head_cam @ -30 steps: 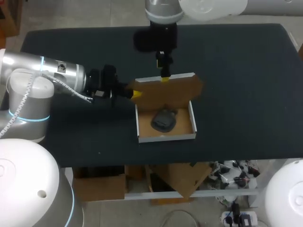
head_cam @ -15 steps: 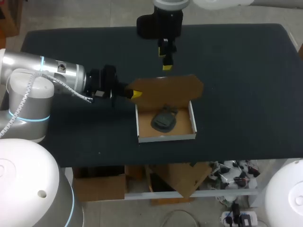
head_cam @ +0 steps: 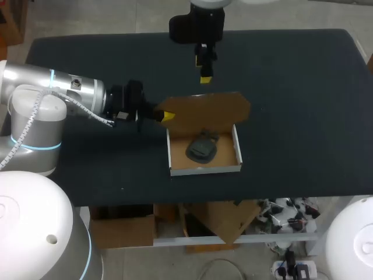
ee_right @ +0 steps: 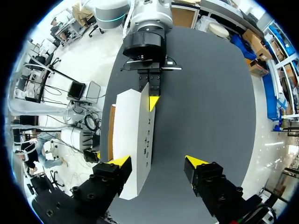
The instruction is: Assemble the packaging by folding the flat box into shape, placing the metal phone stand inside, and closing the box properly
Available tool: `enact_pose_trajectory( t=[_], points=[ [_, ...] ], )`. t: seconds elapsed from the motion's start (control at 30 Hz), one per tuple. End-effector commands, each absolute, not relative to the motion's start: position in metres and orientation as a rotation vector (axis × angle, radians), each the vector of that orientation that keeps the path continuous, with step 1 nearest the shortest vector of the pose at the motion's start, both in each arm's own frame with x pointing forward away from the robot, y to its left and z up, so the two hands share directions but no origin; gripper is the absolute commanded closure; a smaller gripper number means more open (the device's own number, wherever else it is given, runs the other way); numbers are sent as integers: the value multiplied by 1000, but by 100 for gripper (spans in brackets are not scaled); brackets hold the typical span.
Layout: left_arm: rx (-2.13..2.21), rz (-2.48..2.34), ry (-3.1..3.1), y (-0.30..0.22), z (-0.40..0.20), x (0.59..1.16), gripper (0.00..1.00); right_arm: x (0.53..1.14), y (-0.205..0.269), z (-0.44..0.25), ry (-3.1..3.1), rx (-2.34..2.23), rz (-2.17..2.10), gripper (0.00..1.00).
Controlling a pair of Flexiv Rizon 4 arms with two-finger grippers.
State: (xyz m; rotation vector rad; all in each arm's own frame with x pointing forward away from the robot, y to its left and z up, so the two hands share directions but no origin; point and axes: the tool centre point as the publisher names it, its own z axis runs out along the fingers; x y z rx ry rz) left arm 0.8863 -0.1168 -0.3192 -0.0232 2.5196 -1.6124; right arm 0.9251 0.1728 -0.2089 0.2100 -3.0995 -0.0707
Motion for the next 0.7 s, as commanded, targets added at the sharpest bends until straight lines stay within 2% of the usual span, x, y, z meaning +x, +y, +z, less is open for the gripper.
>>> enact_pose_trajectory(
  t=[0.03, 0.2, 0.5, 0.57, 0.6, 0.63, 0.7],
  points=[
    [-22, -1613, 2521, -118, -321, 886, 100, 934, 176, -216, -3064, 210, -66, 25],
    [-22, -1613, 2521, -118, -321, 886, 100, 935, 178, -220, -3054, 214, -63, 30],
    [-22, -1613, 2521, -118, -321, 886, 100, 931, 182, -227, -3043, 226, -45, 31],
    [-22, -1613, 2521, -118, -321, 886, 100, 930, 183, -229, -3042, 225, -39, 36],
    [-22, -1613, 2521, -118, -321, 886, 100, 929, 183, -229, -3042, 223, -37, 47],
    [-22, -1613, 2521, -118, -321, 886, 100, 928, 183, -229, -3042, 222, -36, 51],
    [-22, -1613, 2521, -118, -321, 886, 100, 925, 184, -230, -3044, 220, -31, 52]
  ],
)
